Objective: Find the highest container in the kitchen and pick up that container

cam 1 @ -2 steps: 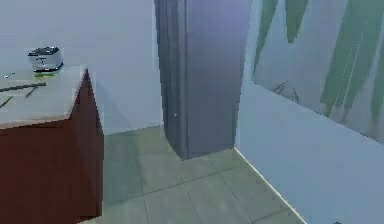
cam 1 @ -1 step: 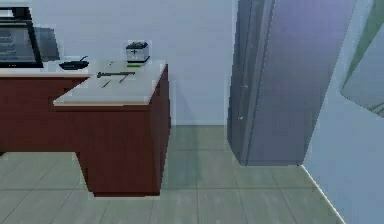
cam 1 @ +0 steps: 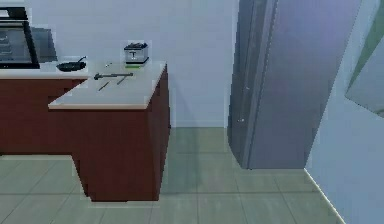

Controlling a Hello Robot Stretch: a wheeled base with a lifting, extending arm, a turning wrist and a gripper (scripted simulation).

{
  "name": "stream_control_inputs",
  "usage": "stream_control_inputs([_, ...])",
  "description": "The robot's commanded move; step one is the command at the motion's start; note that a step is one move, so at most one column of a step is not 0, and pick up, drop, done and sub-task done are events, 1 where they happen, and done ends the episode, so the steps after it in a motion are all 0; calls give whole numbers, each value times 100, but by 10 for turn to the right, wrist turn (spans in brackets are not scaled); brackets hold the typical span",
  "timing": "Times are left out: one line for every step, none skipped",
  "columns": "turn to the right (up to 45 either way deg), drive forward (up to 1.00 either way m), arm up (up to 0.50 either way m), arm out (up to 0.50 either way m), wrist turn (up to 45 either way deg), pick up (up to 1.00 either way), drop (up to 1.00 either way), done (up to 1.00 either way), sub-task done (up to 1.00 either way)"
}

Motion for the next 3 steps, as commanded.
stream_control_inputs([450, 0, 0, 0, 0, 0, 0, 0, 0])
stream_control_inputs([420, 0, 0, 0, 0, 0, 0, 0, 0])
stream_control_inputs([0, 20, 0, 0, 0, 0, 0, 0, 0])
